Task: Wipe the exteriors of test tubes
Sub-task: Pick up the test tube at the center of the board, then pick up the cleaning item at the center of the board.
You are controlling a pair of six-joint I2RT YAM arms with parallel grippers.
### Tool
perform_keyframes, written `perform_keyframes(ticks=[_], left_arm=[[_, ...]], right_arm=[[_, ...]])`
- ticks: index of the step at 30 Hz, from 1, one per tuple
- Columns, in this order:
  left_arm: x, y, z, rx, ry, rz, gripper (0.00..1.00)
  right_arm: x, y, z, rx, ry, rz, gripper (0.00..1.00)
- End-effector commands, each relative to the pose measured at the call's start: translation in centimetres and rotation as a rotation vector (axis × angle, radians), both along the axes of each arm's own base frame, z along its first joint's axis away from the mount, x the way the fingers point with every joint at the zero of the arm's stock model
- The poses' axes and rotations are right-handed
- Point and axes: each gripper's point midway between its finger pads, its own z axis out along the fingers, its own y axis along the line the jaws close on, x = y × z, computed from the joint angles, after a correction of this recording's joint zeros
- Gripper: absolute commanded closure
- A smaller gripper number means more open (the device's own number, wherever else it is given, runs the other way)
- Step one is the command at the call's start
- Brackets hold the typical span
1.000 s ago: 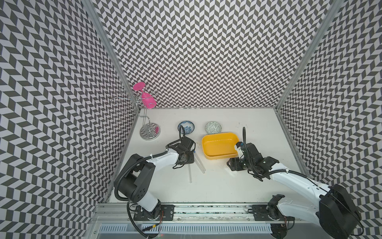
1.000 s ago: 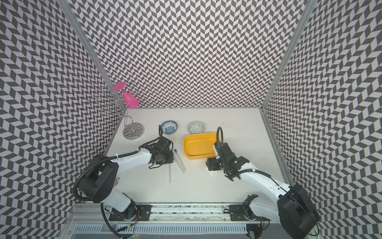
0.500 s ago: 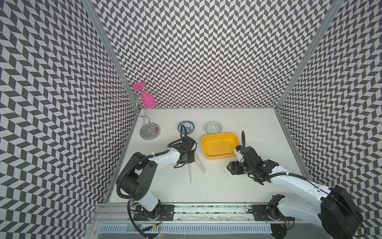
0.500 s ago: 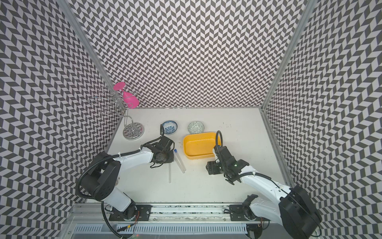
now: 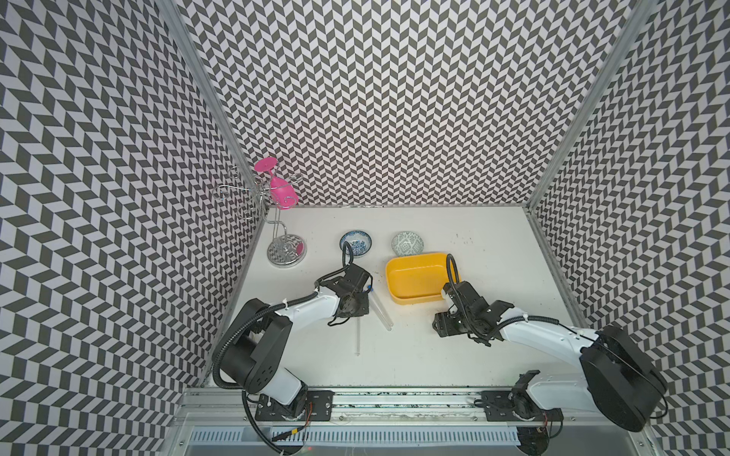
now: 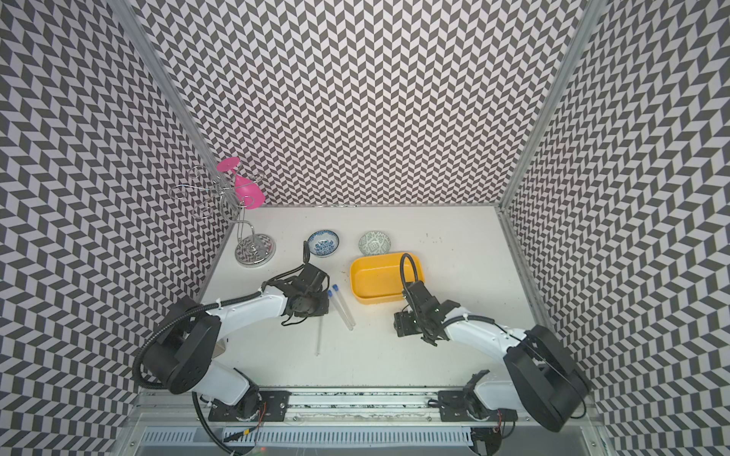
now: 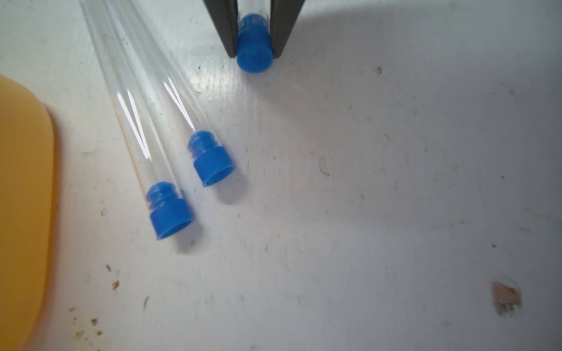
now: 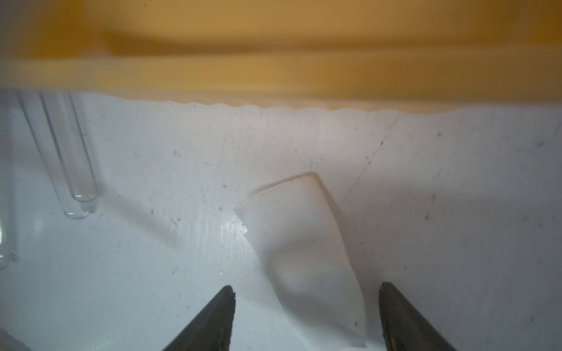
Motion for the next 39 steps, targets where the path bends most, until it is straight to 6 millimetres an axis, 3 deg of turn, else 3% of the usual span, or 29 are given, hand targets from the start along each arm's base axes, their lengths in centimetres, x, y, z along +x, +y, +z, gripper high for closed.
perform_keyframes(ticks=[1, 4, 11, 17, 21, 22, 24, 27, 32, 39], left_arm=[[-0.4, -0.2, 1.3, -0.026, -0.015, -0.017, 0.81], [-0.5, -0.4, 2.3, -0.049, -0.030, -0.020, 0.81], [-0.7, -0.3, 4.1, -0.096, -0.064, -0.023, 0.82], [-1.0, 0.0, 4.7, -0.111, -0.076, -0.023, 0.82], [-1.1, 0.4, 5.0, -0.123, -0.090, -0.010, 0.82], [-1.0, 0.5, 5.1, -0.124, -0.093, -0.006, 0.82], [-0.9, 0.7, 5.3, -0.128, -0.097, 0.001, 0.82], [-0.9, 1.0, 5.5, -0.130, -0.099, 0.008, 0.82], [-0.8, 1.3, 5.9, -0.135, -0.108, 0.018, 0.81], [-0.8, 1.8, 5.9, -0.130, -0.106, 0.025, 0.82]], right_arm=[[1.5, 1.0, 0.5, 0.013, -0.048, 0.003, 0.30], [1.7, 1.2, 0.1, 0.017, -0.043, 0.001, 0.36], [1.5, 1.6, -0.1, 0.039, -0.030, 0.008, 0.68], [1.3, 2.1, 0.9, 0.070, -0.040, 0.026, 0.79], [1.1, 1.9, 1.6, 0.059, -0.040, 0.036, 0.76], [1.1, 1.6, 1.8, 0.046, -0.039, 0.030, 0.70], [1.2, 0.9, 2.2, 0.007, -0.043, 0.004, 0.51], [1.2, 0.1, 3.3, -0.033, -0.052, -0.027, 0.39], [1.0, 2.0, 4.9, -0.007, -0.076, 0.014, 0.45], [0.8, 4.4, 2.1, -0.051, -0.031, 0.059, 0.59]])
